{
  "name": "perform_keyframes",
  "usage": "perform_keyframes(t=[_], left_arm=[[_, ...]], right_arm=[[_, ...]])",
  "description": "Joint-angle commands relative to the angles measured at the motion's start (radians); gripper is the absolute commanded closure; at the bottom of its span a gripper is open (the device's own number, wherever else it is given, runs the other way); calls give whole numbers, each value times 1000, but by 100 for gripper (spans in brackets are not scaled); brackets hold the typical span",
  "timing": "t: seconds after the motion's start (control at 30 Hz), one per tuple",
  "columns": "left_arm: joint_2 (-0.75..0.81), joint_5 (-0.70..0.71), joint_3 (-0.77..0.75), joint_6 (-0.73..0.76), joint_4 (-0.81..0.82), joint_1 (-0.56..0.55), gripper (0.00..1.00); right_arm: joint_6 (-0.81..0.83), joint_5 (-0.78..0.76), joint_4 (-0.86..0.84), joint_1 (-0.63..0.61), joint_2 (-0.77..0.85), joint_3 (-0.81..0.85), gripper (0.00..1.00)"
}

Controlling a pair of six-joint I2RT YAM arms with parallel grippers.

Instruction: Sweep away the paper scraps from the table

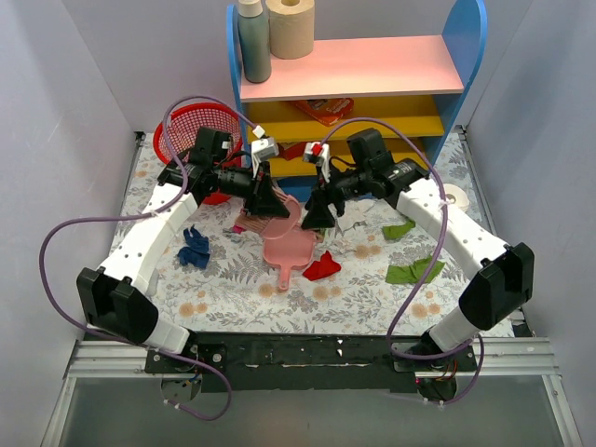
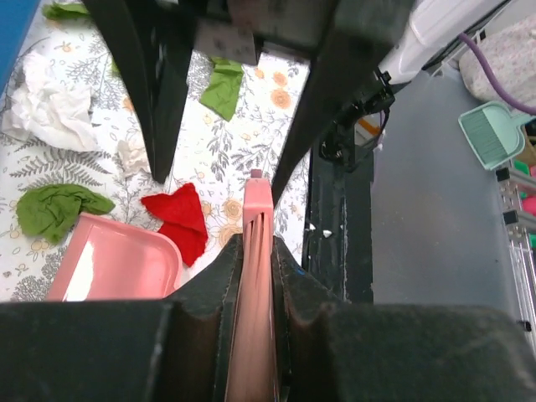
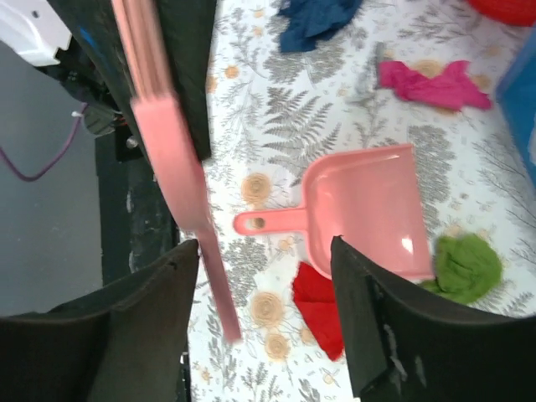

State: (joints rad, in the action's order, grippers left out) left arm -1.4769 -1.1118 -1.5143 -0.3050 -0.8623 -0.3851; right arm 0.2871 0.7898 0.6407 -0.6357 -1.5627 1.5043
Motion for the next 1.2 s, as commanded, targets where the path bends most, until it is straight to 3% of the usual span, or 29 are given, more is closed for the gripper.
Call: perform_keyframes(t=[0.0,0.13,0.3,0.5,0.67,0.77,0.87,1.17], left_arm=[[127,-68,106,-156,180,55,100],[168,-121,212,-421,367,78,100],[171,-167,258,-580,508,132,100],[152,-155,250,-589,510,137,100],[138,-198,258,-603,508,138,100],[129,-206,241,-569,468,144,100],[125,-214,243,-569,460,147,100],[92,-234,244,-626,519,147,100]], right_arm=[[-173,109,-93,126,41,-44,27],[-265,248,-153,176,30,-105,27],[-335,308,-256,177,44,-191,28],[-428,387,-354,176,26,-243,31],[-405,397,-323,209,13,-202,33],[-410,430,-325,255,15,-191,29],[-465,471,-381,274,15,-199,12],[-522,529,-446,217,12,-237,16]])
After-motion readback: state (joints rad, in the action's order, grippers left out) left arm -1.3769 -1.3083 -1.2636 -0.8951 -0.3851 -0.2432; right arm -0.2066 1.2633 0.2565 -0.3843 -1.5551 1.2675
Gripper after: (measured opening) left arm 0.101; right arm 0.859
